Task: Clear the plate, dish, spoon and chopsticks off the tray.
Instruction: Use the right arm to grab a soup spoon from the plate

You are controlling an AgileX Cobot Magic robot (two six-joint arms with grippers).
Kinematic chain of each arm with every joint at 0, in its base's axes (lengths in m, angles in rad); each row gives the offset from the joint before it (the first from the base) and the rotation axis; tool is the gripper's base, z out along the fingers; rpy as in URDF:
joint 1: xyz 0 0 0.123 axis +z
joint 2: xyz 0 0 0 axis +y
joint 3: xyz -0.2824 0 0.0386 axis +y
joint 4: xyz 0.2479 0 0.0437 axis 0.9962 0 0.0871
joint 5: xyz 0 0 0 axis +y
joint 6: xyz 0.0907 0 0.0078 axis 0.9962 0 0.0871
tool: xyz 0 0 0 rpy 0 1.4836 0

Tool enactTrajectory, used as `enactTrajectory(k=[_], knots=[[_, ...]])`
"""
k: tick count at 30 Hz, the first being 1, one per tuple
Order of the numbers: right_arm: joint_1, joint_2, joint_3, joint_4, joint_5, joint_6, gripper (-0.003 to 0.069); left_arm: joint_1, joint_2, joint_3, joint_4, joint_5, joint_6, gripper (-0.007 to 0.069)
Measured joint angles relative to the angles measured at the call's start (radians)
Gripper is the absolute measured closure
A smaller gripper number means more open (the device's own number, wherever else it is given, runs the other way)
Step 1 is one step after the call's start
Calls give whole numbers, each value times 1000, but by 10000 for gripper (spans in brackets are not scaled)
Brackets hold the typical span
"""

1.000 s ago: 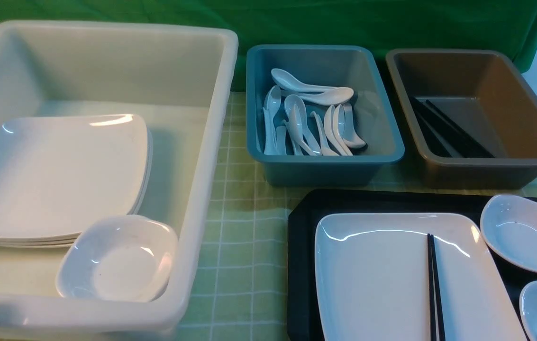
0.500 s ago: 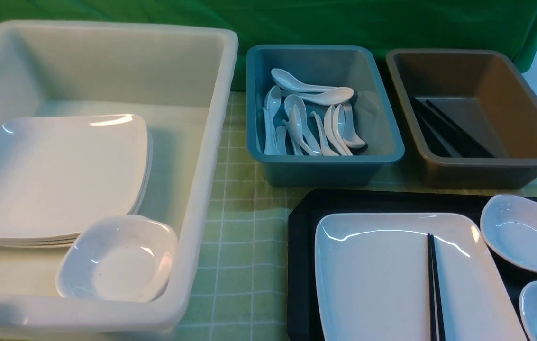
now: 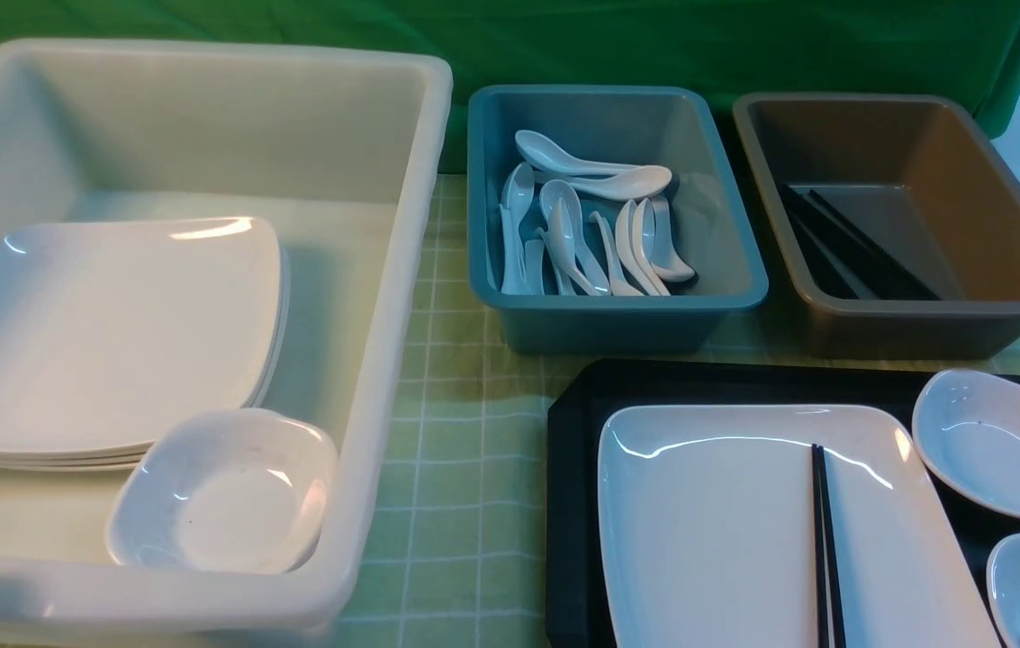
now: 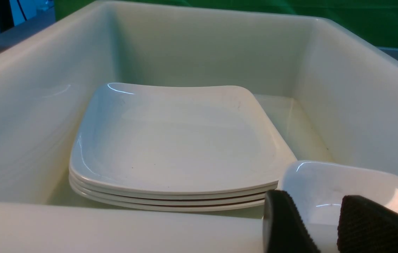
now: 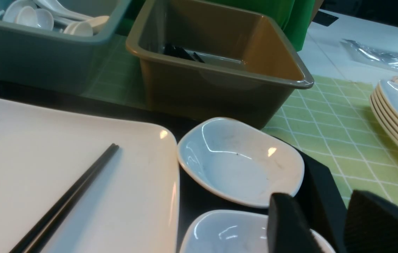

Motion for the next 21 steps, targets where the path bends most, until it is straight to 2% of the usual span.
enactTrajectory(k=[13,16,18,21], knots=[[0,0,0,0,-6,2,416,0,0,0,0,0,-1,403],[0,0,0,103,-26,180,416,0,0,0,0,0,-1,403],[0,0,0,251,-52,429,416,0,0,0,0,0,-1,403],[0,0,0,328,-59,690,416,0,0,0,0,0,-1,403]])
